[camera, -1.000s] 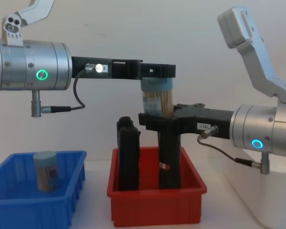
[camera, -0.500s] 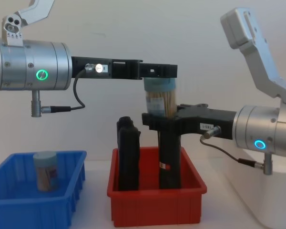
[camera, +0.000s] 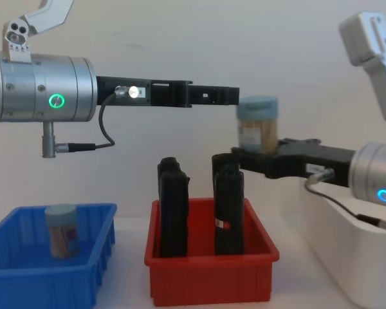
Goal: Pick the cotton swabs from the blue box and place them into the white box.
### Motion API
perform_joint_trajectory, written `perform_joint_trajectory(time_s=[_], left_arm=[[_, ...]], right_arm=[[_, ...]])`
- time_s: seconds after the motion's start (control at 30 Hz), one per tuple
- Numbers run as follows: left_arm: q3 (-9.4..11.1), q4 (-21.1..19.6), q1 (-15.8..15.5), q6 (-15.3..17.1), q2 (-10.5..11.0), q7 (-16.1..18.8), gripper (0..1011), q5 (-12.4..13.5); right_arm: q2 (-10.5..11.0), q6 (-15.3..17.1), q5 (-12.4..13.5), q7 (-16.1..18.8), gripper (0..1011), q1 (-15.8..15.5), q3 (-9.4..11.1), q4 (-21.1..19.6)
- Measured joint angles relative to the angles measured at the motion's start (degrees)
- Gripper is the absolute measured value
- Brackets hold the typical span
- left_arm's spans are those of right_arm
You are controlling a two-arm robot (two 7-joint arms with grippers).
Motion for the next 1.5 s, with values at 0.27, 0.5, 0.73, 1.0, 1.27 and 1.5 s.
perform_joint_trajectory(time_s=[0.27,0.5,0.73,1.0,1.27,1.5], left_arm=[[0.0,0.0,0.0,0.0,0.0,0.0,1004,-0.01],[0.0,0.0,0.0,0.0,0.0,0.0,1004,-0.01],[0.0,0.0,0.0,0.0,0.0,0.0,1004,-0.01],[0.0,0.0,0.0,0.0,0.0,0.0,1004,-0.01],[0.0,0.0,0.0,0.0,0.0,0.0,1004,-0.01],[0.0,0.0,0.0,0.0,0.0,0.0,1004,-0.01]], right_arm=[[1.97,-0.05,1.24,-4.7,623,-2.45,1.58,-2.61],[3.87,-0.26,2.44,-9.51,623,-5.12,3.14,-5.2],[5.84,-0.39,3.82,-15.03,623,-8.24,4.86,-7.82],[7.59,-0.18,5.49,-21.15,623,-11.13,6.72,-9.44],[8.56,0.69,6.66,-25.48,623,-12.65,8.08,-9.48],[8.9,1.19,7.42,-26.9,758,-12.91,8.8,-8.31]])
